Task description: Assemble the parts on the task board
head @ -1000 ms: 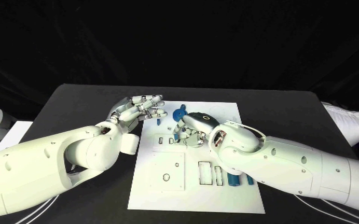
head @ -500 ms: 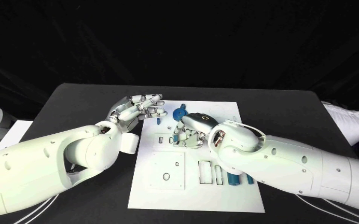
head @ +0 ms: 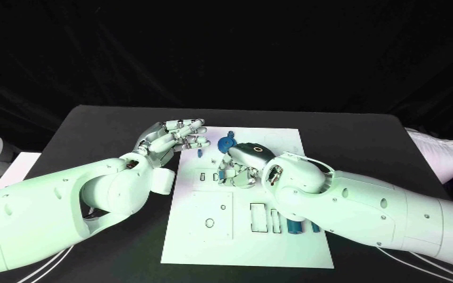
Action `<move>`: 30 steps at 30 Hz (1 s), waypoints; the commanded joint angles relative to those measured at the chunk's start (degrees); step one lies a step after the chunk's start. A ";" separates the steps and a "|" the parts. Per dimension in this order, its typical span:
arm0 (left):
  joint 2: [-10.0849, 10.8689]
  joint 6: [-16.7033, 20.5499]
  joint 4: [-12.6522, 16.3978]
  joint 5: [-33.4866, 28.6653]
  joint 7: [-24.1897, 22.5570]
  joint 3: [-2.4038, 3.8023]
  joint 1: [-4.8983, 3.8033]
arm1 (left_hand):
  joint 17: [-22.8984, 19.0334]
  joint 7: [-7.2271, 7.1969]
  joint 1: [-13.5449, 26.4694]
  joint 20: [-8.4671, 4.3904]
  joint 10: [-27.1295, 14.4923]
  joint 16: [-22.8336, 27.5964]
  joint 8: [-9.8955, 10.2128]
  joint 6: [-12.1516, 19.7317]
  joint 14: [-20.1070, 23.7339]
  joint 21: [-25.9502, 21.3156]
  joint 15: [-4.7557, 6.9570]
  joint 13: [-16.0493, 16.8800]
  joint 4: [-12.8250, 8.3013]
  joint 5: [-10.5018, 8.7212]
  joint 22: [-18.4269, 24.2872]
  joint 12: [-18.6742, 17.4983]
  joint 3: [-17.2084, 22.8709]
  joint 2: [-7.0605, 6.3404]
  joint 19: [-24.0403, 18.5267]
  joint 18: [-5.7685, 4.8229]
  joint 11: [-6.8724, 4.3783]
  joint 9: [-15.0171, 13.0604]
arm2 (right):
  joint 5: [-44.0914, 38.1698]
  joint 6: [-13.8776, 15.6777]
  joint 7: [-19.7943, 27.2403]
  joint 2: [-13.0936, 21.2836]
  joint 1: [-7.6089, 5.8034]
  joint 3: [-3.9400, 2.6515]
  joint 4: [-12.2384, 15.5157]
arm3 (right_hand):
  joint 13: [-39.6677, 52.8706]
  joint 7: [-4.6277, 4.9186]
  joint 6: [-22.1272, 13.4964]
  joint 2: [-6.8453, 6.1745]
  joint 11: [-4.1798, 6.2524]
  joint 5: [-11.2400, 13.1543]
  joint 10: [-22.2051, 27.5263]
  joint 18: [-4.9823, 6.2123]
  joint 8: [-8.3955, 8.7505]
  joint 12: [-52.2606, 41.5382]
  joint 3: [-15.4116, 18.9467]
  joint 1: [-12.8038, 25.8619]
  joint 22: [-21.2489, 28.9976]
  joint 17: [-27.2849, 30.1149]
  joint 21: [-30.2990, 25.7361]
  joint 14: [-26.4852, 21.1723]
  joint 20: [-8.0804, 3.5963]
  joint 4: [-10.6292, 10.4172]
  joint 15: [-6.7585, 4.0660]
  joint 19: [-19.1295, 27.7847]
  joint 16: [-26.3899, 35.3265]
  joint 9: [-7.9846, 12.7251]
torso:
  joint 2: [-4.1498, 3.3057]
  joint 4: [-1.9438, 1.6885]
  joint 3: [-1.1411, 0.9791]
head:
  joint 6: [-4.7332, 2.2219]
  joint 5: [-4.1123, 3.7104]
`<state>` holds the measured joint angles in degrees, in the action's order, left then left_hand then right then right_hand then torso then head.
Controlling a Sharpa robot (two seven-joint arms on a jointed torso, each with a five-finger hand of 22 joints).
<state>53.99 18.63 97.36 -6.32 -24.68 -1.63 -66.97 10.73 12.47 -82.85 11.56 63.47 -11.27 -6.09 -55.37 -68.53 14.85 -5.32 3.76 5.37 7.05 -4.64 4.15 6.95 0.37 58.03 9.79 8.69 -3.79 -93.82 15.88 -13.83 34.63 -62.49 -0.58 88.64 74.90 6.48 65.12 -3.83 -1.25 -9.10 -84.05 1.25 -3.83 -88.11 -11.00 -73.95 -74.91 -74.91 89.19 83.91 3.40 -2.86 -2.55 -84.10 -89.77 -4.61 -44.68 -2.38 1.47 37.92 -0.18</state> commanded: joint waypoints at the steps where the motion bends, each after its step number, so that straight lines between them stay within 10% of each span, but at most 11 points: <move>1: -0.02 -1.03 0.14 -0.06 -0.39 0.03 -0.04 | 0.05 0.01 -0.17 0.08 0.40 0.30 0.09 -0.38 0.10 -0.34 -0.03 0.04 -0.22 -0.15 0.05 -0.28 0.14 0.05 0.09 0.72 0.05 -0.01 | -1.96 -1.44 -2.26 0.17 0.38 0.32 -0.26 | 14.02 0.08 -0.78 -0.60 -0.53 -0.20 -4.99 -0.59 0.24 0.64 0.52 0.42 -12.37 -15.09 -0.39 6.09 0.50 -0.05 0.37 -4.39 -0.23 0.09 | 0.00 0.00 -0.01 | 0.01 0.01; 12: -0.02 -1.07 0.11 -0.06 -0.35 0.03 -0.04 | 0.05 0.01 -0.17 0.08 0.40 0.30 0.09 -0.38 0.10 -0.34 -0.03 0.04 -0.22 -0.15 0.05 -0.28 0.14 0.05 0.09 0.72 0.05 -0.01 | -2.18 2.89 -2.15 0.21 0.39 0.34 0.15 | 12.97 1.04 -4.68 -3.27 -1.50 2.89 -4.03 -0.45 0.21 3.09 4.82 4.35 -11.83 -15.09 -0.68 6.09 1.40 -4.59 1.26 -4.11 -0.23 0.64 | 0.01 0.02 -0.02 | -0.10 -0.01; 22: -0.13 -1.08 -0.19 -0.03 0.08 0.03 -0.03 | 0.36 -0.24 -0.09 -0.09 0.80 0.11 -0.03 -0.82 -0.54 -0.14 0.21 0.05 -0.33 -0.16 0.01 -0.23 0.45 0.11 0.59 0.79 -0.18 -0.05 | -1.79 13.02 2.30 1.71 0.70 0.32 2.45 | 12.88 1.10 -5.03 -3.45 -1.54 3.45 -3.96 -0.45 0.20 3.28 5.80 3.82 -11.81 -15.09 -0.70 6.09 1.45 -5.66 1.30 -4.11 -0.23 0.59 | 0.04 0.00 -0.09 | -0.17 0.01; 30: -0.10 -1.32 -1.05 7.33 7.00 0.03 -0.03 | 11.96 -3.67 2.55 -5.43 9.76 -15.65 -0.66 -4.33 -17.70 9.92 5.56 1.18 0.72 -0.26 -4.65 2.30 0.44 -0.90 15.41 0.76 -4.41 -0.22 | 9.25 13.92 17.12 7.53 -0.18 -0.88 6.67 | 12.47 1.39 -5.96 -2.80 -1.78 2.73 -3.57 -0.29 0.21 4.20 5.91 0.45 -11.15 -15.09 -1.05 6.09 1.62 -5.41 1.50 -3.75 -0.23 0.62 | 0.27 0.12 -0.10 | -0.22 0.17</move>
<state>53.97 18.63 96.41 -4.48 -22.54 -1.63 -66.96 19.96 9.17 -80.92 6.68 72.03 -23.44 -6.54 -59.33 -83.28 23.31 -0.37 4.69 5.80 7.05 -8.57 6.01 7.49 -0.34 71.52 9.78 4.91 -3.94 -91.51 28.72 -6.33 41.28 -62.27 -1.29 94.57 74.90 7.87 59.66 -6.66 -2.68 -6.07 -84.04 1.26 -3.68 -84.12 -5.06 -72.95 -74.95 -74.94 88.42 84.07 4.53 -8.46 -1.47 -84.00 -89.77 -4.03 -44.57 -2.31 1.39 37.71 -0.01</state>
